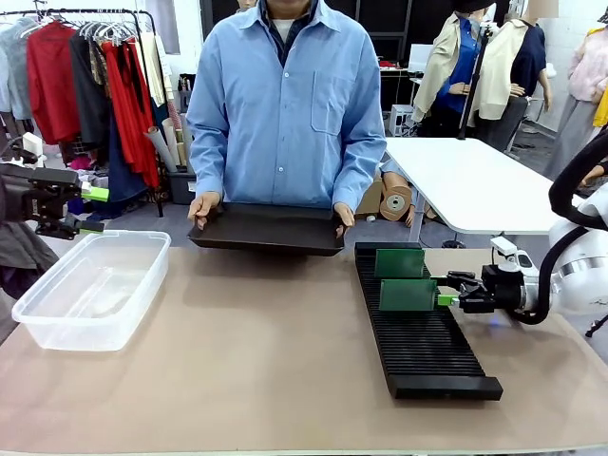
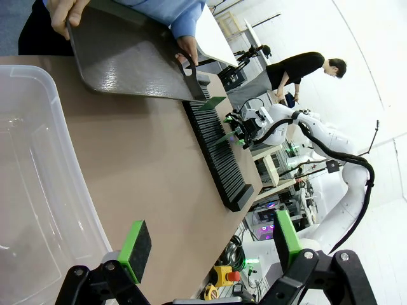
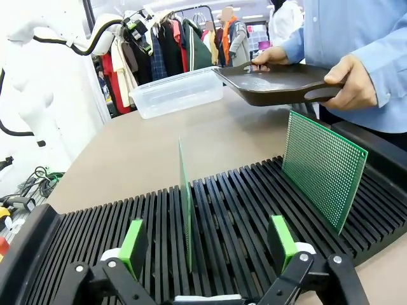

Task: Sort PCBs into racks and boxes based on the side picked up.
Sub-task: If the short side of the Blank PCB is picked up, insert it into the PCB Rack ; if the long side is picked up, place it in the Organizing box.

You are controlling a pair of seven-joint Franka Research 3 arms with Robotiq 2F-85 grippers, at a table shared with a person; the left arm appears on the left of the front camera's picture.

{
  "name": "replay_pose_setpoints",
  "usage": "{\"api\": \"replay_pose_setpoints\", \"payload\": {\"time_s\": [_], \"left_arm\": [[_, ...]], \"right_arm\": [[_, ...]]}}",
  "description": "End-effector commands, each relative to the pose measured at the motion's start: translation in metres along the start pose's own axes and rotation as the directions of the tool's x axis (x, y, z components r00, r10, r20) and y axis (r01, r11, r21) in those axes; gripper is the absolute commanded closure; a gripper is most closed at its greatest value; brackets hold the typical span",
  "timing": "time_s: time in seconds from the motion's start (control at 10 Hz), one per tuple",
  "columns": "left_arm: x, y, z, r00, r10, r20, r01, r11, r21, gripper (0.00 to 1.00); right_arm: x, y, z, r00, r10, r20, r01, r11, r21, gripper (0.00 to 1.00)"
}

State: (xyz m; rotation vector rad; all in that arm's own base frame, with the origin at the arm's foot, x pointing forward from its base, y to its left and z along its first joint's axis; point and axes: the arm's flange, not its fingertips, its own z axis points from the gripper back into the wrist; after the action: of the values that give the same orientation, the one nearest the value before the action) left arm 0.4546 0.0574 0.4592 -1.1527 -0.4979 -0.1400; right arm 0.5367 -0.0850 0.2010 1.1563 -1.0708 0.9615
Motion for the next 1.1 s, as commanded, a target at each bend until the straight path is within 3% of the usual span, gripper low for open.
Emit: {"api": "replay_pose_setpoints", "payload": {"time_s": [0.0, 1.0], "left_arm": [[-0.0006, -0.0017, 0.0005, 1.0, -0.002, 0.001, 0.002, 1.0, -0.003, 0.0], [-0.0006, -0.0017, 0.0005, 1.0, -0.002, 0.001, 0.002, 1.0, -0.003, 0.0]], "right_arm": [[0.0025, -0.0004, -0.0016, 1.0, 0.002, -0.007, -0.002, 1.0, 0.001, 0.0], [0.0, 0.0, 0.0, 1.0, 0.0, 0.0, 0.0, 1.0, 0.0, 0.0]]}}
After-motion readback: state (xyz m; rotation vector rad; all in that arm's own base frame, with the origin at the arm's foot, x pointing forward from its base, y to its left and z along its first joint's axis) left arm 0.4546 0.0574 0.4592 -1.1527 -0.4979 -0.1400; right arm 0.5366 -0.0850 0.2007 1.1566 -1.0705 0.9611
